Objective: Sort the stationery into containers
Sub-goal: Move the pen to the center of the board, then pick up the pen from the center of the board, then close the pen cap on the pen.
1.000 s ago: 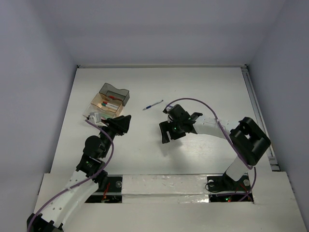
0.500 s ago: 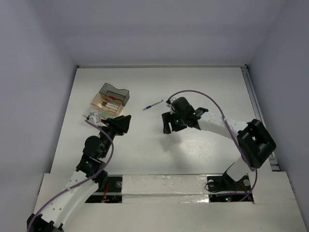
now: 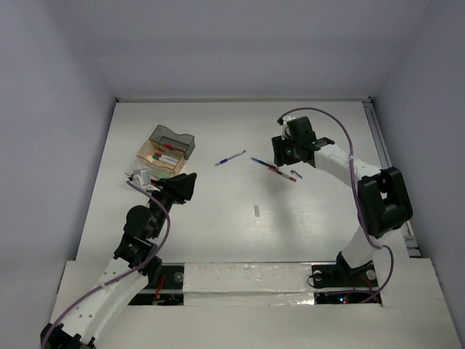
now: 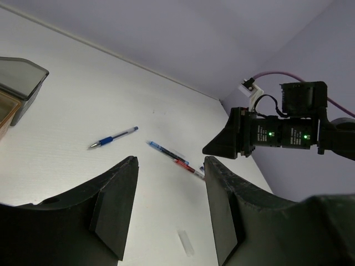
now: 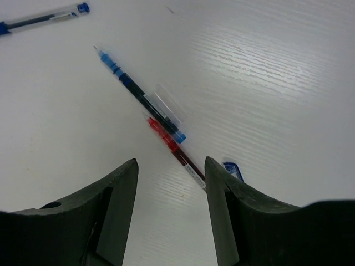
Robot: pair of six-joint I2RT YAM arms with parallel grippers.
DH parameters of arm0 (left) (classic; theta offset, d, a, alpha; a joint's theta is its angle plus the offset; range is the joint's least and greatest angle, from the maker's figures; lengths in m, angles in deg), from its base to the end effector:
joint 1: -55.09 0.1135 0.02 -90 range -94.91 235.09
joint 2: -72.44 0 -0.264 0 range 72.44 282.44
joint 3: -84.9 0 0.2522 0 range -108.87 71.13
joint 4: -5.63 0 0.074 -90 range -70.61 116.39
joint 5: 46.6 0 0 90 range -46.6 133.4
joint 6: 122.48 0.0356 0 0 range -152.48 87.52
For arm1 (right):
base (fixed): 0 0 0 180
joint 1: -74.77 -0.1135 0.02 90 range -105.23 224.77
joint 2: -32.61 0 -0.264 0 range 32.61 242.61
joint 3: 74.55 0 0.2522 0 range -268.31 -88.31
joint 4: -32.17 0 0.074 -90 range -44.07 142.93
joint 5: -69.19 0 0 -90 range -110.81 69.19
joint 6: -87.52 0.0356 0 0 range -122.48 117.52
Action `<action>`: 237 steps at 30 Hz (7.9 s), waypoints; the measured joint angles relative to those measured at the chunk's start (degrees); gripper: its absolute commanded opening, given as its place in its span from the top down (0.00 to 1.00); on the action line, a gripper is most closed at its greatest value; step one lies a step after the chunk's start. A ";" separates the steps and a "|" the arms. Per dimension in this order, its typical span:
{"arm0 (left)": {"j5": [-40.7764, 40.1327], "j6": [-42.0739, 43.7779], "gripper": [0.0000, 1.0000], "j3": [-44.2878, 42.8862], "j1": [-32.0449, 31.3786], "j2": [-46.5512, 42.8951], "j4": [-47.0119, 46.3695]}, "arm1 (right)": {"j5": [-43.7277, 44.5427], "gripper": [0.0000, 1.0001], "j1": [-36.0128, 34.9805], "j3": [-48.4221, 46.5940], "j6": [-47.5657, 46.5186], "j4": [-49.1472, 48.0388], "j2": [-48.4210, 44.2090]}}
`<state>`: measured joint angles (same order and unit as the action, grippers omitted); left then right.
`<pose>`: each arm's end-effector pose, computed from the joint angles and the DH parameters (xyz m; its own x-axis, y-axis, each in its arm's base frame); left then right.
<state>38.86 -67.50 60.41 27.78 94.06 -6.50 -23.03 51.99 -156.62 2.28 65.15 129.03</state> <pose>0.1188 -0.0582 0.2517 -0.0351 -0.6257 -0.7793 0.4509 0.6860 -0.5711 0.3389 0.1438 0.2328 -0.7097 -0.2081 -0.6731 -0.3534 0.9316 0.0846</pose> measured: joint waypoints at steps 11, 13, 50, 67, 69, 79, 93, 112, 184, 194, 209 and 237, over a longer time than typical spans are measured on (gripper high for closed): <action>0.15 0.00 0.52 0.00 0.00 0.02 -0.02 | -2.80 0.41 1.07 -0.92 -4.96 1.99 6.34; 0.24 0.00 0.53 0.00 0.00 0.02 -0.02 | -3.06 0.41 1.07 -1.09 -5.22 2.27 7.21; 0.42 0.00 0.52 0.00 0.00 0.00 -0.02 | 1.84 0.72 -11.21 -0.79 2.67 5.07 10.51; 9.49 -0.42 0.47 0.24 0.00 10.12 -7.74 | 0.76 1.00 -12.09 2.16 4.07 3.96 3.56; 12.50 -0.68 0.48 0.55 0.00 12.35 -10.71 | -0.96 1.00 -12.74 5.11 6.27 0.44 -2.40; 28.70 -4.13 0.53 0.61 0.00 30.73 -25.83 | -6.21 1.00 -21.09 16.96 21.20 -29.40 -14.27; 35.58 -6.01 0.55 -0.63 -1.11 39.08 -31.61 | -6.51 1.00 -23.30 19.63 30.27 -48.22 -13.31; 32.13 -4.24 1.00 -0.68 -1.86 36.17 -26.75 | -4.55 0.39 -25.31 21.77 32.17 -47.65 -14.53; 28.39 1.36 1.00 -2.99 -4.61 33.33 -18.43 | 18.82 1.00 -29.07 6.21 20.52 -31.17 -17.90; 28.98 3.10 1.00 -3.37 -6.27 31.69 -18.71 | 11.39 1.00 -29.07 2.91 20.57 -36.37 -12.24; 26.77 4.17 1.00 -3.37 -6.51 28.04 -17.92 | 9.70 1.00 -29.07 1.22 20.72 -33.77 -12.07; 23.76 4.57 1.00 -3.37 -6.49 27.34 -16.22 | 8.85 1.00 -29.07 0.48 20.72 -31.21 -11.93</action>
<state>62.62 -62.93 57.05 21.29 121.41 -22.72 -14.18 22.92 -156.14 23.00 33.94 117.10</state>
